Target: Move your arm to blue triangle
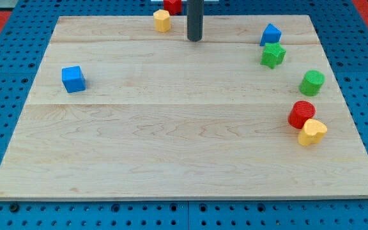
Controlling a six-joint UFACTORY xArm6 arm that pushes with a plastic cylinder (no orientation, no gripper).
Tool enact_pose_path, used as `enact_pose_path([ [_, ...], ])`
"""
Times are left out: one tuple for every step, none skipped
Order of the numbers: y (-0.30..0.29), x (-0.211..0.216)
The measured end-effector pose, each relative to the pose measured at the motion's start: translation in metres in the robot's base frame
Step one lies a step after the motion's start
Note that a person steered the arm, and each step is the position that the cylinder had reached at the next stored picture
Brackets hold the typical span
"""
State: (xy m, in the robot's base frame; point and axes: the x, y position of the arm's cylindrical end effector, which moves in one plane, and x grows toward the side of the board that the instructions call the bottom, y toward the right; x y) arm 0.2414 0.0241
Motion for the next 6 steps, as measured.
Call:
enact_pose_path([
  [0.015, -0.049],
  [0.035, -0.048],
  [0.057, -0.047],
  [0.107, -0.049],
  [0.154, -0.048],
  [0.186, -0.043],
])
